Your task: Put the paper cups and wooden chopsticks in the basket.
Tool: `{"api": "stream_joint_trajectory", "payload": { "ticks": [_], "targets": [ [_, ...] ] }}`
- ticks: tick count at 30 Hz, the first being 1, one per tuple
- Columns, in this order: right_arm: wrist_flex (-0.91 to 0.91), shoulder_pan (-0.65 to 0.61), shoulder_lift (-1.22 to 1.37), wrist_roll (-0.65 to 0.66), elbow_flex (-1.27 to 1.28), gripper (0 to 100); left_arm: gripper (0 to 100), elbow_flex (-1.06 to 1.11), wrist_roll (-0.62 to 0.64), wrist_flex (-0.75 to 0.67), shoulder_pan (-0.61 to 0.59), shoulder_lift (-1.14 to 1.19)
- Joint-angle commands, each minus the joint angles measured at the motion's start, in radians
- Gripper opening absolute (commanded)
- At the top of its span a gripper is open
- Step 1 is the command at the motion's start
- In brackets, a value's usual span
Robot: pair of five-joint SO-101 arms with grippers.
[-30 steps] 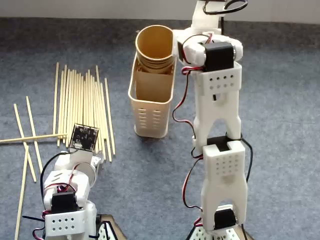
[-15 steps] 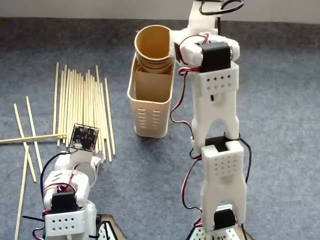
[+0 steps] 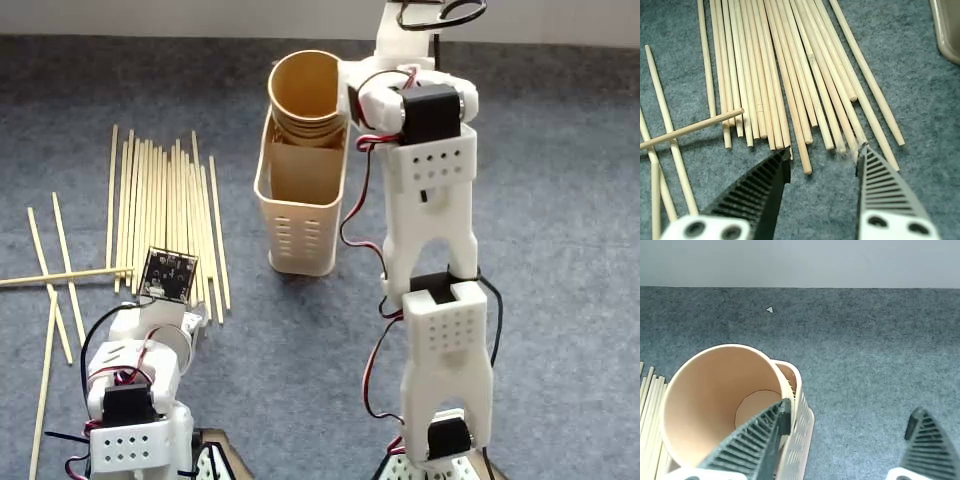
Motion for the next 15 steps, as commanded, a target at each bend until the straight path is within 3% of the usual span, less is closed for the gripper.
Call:
{"api": "stream_joint_trajectory", "payload": {
  "ticks": [1, 15],
  "targets": [
    [0.008, -0.015, -0.062, -0.006, -0.012, 35.8, 22, 0.007, -0.009, -0.002, 0.015, -0.019],
    [0.004, -0.016, -0.067, -0.006, -0.101, 35.8, 22, 0.007, -0.009, -0.002, 0.015, -0.019]
  ]
}}
